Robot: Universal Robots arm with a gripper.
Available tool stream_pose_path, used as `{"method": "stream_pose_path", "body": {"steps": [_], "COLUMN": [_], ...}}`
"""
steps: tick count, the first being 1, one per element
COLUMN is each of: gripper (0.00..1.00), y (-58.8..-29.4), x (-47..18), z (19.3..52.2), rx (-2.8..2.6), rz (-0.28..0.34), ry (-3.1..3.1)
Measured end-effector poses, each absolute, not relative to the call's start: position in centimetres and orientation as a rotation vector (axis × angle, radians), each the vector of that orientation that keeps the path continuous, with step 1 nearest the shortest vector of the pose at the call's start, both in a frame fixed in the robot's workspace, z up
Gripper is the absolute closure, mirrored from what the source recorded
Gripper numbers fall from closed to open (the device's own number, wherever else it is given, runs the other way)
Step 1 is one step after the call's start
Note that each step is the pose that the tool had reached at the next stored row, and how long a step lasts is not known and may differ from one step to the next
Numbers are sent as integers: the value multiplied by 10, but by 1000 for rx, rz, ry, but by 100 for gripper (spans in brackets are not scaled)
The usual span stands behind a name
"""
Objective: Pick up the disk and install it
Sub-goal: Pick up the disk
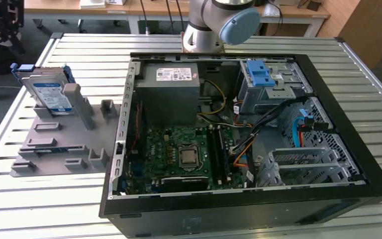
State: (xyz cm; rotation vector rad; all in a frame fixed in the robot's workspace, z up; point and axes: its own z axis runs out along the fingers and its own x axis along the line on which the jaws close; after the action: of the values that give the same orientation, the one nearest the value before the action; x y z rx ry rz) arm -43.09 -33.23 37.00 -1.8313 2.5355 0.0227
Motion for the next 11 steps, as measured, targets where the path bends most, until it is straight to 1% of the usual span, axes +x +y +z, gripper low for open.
{"method": "stream_pose_path", "body": {"steps": [11], "gripper": [89], "y": [-332], "x": [-431], "z": [369], "rx": [-2076], "rz": [23], "ry": [2340]}}
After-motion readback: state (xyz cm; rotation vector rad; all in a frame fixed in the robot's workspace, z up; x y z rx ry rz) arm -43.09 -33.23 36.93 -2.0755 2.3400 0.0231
